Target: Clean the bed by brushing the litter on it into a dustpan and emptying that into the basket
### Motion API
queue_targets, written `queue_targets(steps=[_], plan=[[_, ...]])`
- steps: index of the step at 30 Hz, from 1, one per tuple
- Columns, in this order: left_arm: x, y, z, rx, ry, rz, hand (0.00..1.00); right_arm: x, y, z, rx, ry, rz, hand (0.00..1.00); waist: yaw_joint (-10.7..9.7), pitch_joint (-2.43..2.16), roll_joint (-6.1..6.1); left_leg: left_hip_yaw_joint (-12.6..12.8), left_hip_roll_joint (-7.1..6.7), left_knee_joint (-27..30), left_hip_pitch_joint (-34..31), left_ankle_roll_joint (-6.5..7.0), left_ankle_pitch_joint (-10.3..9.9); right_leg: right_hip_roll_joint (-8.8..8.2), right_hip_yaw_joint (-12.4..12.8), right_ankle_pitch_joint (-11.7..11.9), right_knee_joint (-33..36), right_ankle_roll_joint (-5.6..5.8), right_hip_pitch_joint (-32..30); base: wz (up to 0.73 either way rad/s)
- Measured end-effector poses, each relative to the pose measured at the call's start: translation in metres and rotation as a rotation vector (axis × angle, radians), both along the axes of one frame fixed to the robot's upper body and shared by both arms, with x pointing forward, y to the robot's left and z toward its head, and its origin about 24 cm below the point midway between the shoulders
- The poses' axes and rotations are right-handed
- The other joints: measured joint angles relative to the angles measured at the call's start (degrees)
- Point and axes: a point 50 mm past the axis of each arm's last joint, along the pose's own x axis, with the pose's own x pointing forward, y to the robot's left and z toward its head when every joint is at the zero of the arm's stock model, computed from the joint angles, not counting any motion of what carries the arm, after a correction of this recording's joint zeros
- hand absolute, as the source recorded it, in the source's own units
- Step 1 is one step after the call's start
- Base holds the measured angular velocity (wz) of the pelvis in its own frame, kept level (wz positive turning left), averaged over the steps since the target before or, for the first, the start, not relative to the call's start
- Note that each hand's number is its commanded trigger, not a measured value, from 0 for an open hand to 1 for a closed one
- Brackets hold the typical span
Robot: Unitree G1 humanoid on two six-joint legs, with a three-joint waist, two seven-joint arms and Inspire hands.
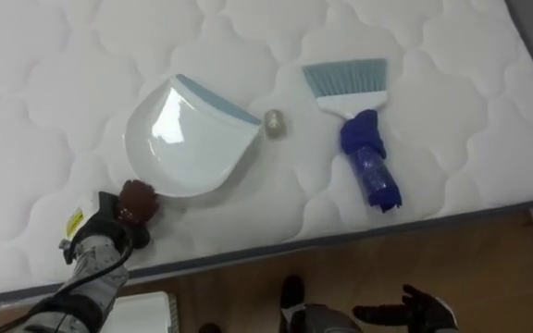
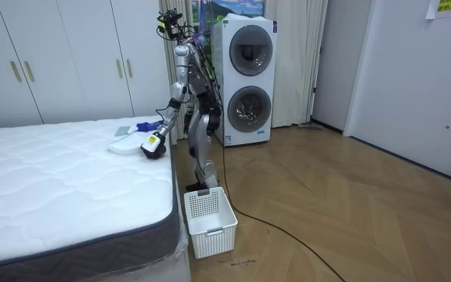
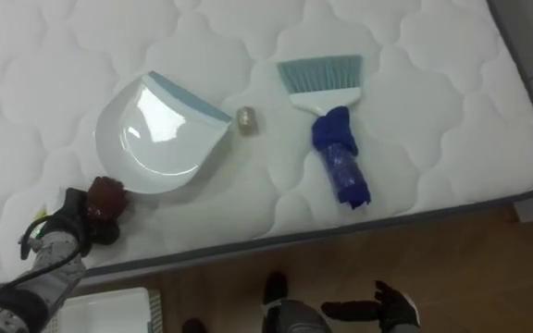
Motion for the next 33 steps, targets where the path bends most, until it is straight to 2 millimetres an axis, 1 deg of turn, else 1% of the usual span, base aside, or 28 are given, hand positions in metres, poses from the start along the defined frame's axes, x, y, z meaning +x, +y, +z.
queue_targets(steps=[1, 2, 4, 5, 7, 10, 11, 13, 15, 16, 18, 20, 21, 22, 25, 27, 30, 33], plan=[[-0.003, 0.001, -0.001, 0.014, -0.009, -0.006, 1.00, 0.005, -0.001, 0.004, 0.011, -0.039, -0.071, 0.00, 0.05, 0.07, 0.26, 0.54, 0.37, 0.85, -0.19, 0.09, -0.36, 0.11, 0.23, -0.03, 0.40, -0.04, -0.24, -0.15], [-0.005, 0.001, -0.002, 0.018, -0.012, -0.008, 1.00, 0.009, -0.001, 0.006, 0.014, -0.062, -0.101, 0.00, 0.09, 0.10, 0.39, 0.62, 0.41, 1.14, -0.19, 0.07, -0.49, 0.15, 0.36, -0.05, 0.54, -0.07, -0.25, -0.18], [-0.008, 0.000, -0.004, 0.041, -0.019, -0.022, 1.00, 0.022, -0.004, 0.016, 0.006, -0.150, -0.196, 0.00, 0.07, 0.04, 0.59, 1.57, 0.39, 1.64, -0.01, 0.30, -0.78, 0.02, 1.23, -0.34, 1.82, -0.04, -0.88, -0.13], [-0.008, 0.000, -0.004, 0.051, -0.021, -0.028, 1.00, 0.027, -0.005, 0.020, 0.003, -0.174, -0.211, 0.00, 0.18, 0.04, 0.59, 1.90, 0.36, 1.68, -0.02, 0.33, -0.89, 0.01, 1.37, -0.43, 2.25, -0.09, -1.15, -0.13], [-0.014, 0.000, -0.007, 0.099, -0.029, -0.062, 1.00, 0.042, -0.004, 0.033, -0.023, -0.258, -0.248, 0.00, 0.09, -0.04, 0.77, 2.10, 0.27, 1.81, -0.28, 0.34, -1.19, -0.07, 1.94, -0.46, 2.95, -0.10, -1.81, -0.10], [-0.020, -0.001, -0.010, 0.155, -0.033, -0.105, 1.00, 0.053, -0.009, 0.045, -0.073, -0.325, -0.311, 0.00, 0.20, -0.09, 0.75, 2.34, 0.28, 1.94, -0.09, 0.27, -1.38, 0.09, 2.35, -0.46, 3.33, -0.15, -2.01, -0.01], [-0.023, 0.000, -0.011, 0.163, -0.033, -0.110, 1.00, 0.055, -0.011, 0.048, -0.091, -0.337, -0.324, 0.00, 0.24, -0.10, 0.76, 2.49, 0.30, 1.94, -0.01, 0.27, -1.38, 0.10, 2.37, -0.44, 3.33, -0.19, -2.02, -0.08], [-0.034, 0.004, -0.016, 0.194, -0.022, -0.115, 1.00, 0.060, -0.016, 0.057, -0.164, -0.377, -0.352, 0.00, 0.20, -0.24, 0.88, 2.82, 0.41, 1.94, 0.04, 0.26, -1.38, 0.07, 2.57, -0.32, 3.39, -0.34, -2.03, -0.08], [-0.038, 0.006, -0.018, 0.227, -0.009, -0.140, 1.00, 0.063, -0.018, 0.063, -0.206, -0.404, -0.381, 0.00, 0.09, -0.26, 0.84, 2.86, 0.37, 1.99, -0.06, 0.26, -1.36, 0.01, 2.64, -0.32, 3.62, -0.36, -2.26, 0.00], [-0.039, 0.007, -0.018, 0.241, -0.009, -0.154, 1.00, 0.066, -0.019, 0.068, -0.244, -0.425, -0.383, 0.00, 0.15, -0.37, 0.78, 3.02, 0.29, 1.97, -0.08, 0.27, -1.35, -0.08, 2.81, -0.30, 3.78, -0.38, -2.45, -0.03], [-0.041, 0.007, -0.018, 0.263, -0.013, -0.165, 1.00, 0.073, -0.020, 0.078, -0.298, -0.465, -0.382, 0.00, 0.11, -0.79, 0.71, 3.39, 0.07, 1.92, -0.08, 0.29, -1.34, -0.10, 3.39, -0.34, 4.26, -0.35, -2.97, -0.06], [-0.042, 0.006, -0.019, 0.280, -0.012, -0.183, 1.00, 0.079, -0.020, 0.088, -0.364, -0.508, -0.371, 0.00, 0.04, -1.03, 0.69, 3.43, -0.23, 1.68, 0.06, 0.38, -1.24, -0.12, 3.59, -0.35, 4.41, -0.31, -3.04, -0.02], [-0.042, 0.006, -0.019, 0.286, -0.009, -0.190, 1.00, 0.084, -0.020, 0.096, -0.401, -0.549, -0.366, 0.00, -0.03, -1.23, 0.63, 3.46, -0.52, 1.51, 0.09, 0.46, -1.09, -0.26, 3.73, -0.39, 4.59, -0.24, -3.20, 0.00], [-0.044, 0.006, -0.020, 0.291, -0.003, -0.196, 1.00, 0.087, -0.019, 0.103, -0.436, -0.592, -0.360, 0.00, -0.13, -1.30, 0.51, 3.57, -0.65, 1.57, 0.22, 0.47, -1.09, -0.54, 3.87, -0.45, 4.93, -0.17, -3.25, 0.00], [-0.049, 0.005, -0.024, 0.305, 0.026, -0.220, 1.00, 0.093, -0.019, 0.118, -0.513, -0.664, -0.345, 0.00, -0.19, -1.35, 0.32, 3.69, -0.99, 1.71, 0.31, 0.74, -0.93, -1.36, 3.96, -0.63, 5.59, -0.03, -3.39, 0.04], [-0.052, 0.006, -0.026, 0.313, 0.043, -0.223, 1.00, 0.098, -0.016, 0.128, -0.525, -0.714, -0.350, 0.00, -0.19, -1.33, 0.20, 3.72, -1.32, 1.68, 0.08, 0.98, -0.75, -1.85, 3.97, -0.70, 5.72, 0.07, -3.82, 0.05], [-0.057, 0.007, -0.029, 0.325, 0.075, -0.231, 1.00, 0.103, -0.010, 0.141, -0.580, -0.785, -0.324, 0.00, -0.11, -1.33, 0.17, 3.74, -1.37, 1.68, -0.04, 1.04, -0.70, -1.93, 3.94, -0.61, 5.45, 0.15, -3.59, 0.02], [-0.058, 0.007, -0.030, 0.325, 0.081, -0.235, 1.00, 0.107, -0.001, 0.153, -0.633, -0.861, -0.286, 0.00, 0.20, -1.24, -0.05, 3.71, -1.46, 1.75, -0.02, 1.11, -0.67, -2.01, 3.96, -0.46, 5.45, 0.18, -3.62, 0.00]])
